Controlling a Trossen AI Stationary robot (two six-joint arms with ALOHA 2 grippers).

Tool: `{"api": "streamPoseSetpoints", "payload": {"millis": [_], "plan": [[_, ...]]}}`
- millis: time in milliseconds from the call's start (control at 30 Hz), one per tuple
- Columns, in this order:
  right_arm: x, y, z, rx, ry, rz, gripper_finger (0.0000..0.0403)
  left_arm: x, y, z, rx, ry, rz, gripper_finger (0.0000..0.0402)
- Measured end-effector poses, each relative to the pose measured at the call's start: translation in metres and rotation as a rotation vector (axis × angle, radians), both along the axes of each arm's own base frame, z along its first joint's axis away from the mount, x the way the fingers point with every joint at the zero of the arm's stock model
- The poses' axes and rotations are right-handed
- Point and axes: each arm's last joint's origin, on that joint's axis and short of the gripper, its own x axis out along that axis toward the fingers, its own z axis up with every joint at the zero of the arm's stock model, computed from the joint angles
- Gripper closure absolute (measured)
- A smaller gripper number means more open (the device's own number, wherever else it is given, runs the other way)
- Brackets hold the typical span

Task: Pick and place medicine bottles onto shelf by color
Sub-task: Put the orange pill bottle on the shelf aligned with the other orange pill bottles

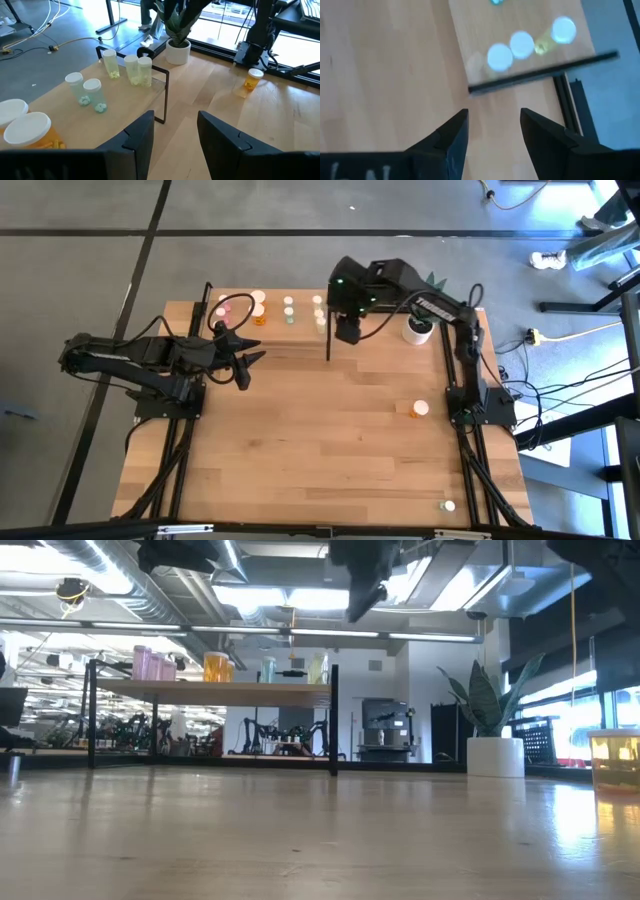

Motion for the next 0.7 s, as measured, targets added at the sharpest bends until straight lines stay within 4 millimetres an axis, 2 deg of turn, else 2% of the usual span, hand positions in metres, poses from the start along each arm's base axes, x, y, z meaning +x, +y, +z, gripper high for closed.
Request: {"api": "streamPoseSetpoints", "payload": {"millis": [200, 467, 567, 700], "plan": [[-0.04, 0.018, 0.032, 0.013, 0.012, -0.062, 0.0222, 0.0, 0.0, 0.0, 0.0, 0.001, -0.001, 0.0258], [-0.08, 0.056, 0.075, -0.027, -0.124, -0.141, 0.0222, -0.001, 0.0, -0.001, 0.001, 0.013, -0.001, 0.0258], [-0.087, 0.071, 0.08, -0.013, -0.146, -0.122, 0.0222, -0.001, 0.0, -0.002, 0.002, 0.019, -0.002, 0.0258], [-0.092, 0.091, 0.077, 0.009, -0.132, -0.079, 0.0222, -0.001, -0.001, -0.002, -0.018, 0.026, -0.045, 0.0258]]}}
